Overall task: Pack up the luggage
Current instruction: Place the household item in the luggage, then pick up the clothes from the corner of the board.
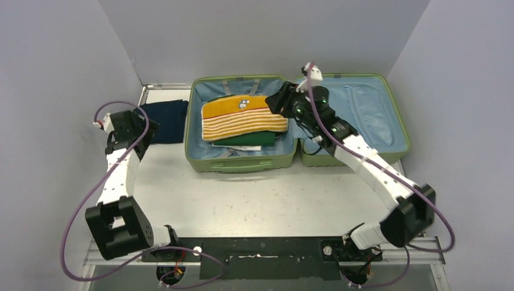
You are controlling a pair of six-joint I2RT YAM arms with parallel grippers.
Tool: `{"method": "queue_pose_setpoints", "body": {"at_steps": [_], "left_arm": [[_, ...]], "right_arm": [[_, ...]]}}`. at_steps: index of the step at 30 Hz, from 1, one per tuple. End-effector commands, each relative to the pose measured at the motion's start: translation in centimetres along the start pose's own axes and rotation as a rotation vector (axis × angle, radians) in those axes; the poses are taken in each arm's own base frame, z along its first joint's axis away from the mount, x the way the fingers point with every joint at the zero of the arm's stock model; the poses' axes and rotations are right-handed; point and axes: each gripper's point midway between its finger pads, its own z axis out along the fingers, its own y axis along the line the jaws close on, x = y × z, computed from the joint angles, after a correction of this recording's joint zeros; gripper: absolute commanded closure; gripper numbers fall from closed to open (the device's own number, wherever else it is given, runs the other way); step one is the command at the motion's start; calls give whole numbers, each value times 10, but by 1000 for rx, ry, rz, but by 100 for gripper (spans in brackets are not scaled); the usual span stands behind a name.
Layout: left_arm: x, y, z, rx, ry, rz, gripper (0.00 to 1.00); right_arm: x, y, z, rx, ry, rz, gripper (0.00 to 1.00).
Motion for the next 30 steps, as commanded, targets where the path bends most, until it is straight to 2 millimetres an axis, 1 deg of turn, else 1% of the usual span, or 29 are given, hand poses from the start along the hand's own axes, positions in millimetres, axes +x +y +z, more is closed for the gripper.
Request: {"method": "queue_pose_setpoints", "body": {"at_steps": [1,3,5,8,10,13,14,15,16,17,19,21,22,24,28,30], "left_arm": [[17,7,30,-11,121,-167,9],[18,10,43,-41,123,-200,3],[15,10,57,-55,107,-240,3],[9,5,77,-43,78,-285,3],[5,1,91,-39,68,-296,3],[7,3,114,-95,96,-309,3],[9,3,121,-112,107,-312,3],[16,6,131,-138,127,-315,3],[16,5,135,-146,133,-319,3],[23,10,144,-177,152,-321,3],[36,20,154,-253,201,-314,3],[49,30,159,-335,256,-291,3],[50,30,160,-359,270,-284,3],[61,38,162,-404,294,-267,3],[71,48,170,-436,301,-246,3],[76,53,177,-445,318,-228,8]], "right_arm": [[-2,13,-50,-48,-86,-19,48],[14,14,-71,-67,-63,-10,47],[33,11,-85,-79,-27,-7,47],[58,5,-105,-81,18,-5,47],[68,-2,-116,-72,35,-1,47],[79,-9,-132,-68,44,-3,47],[79,-11,-137,-67,42,-4,47],[81,-10,-140,-79,46,-14,46],[82,-9,-144,-88,51,-26,46],[83,-10,-147,-88,54,-35,46],[83,-15,-152,-65,59,-51,46],[80,-18,-159,-49,51,-65,46],[77,-19,-161,-43,44,-71,45],[73,-20,-166,-35,32,-78,45],[69,-18,-169,-39,24,-76,44],[69,-17,-169,-39,28,-77,44]]}}
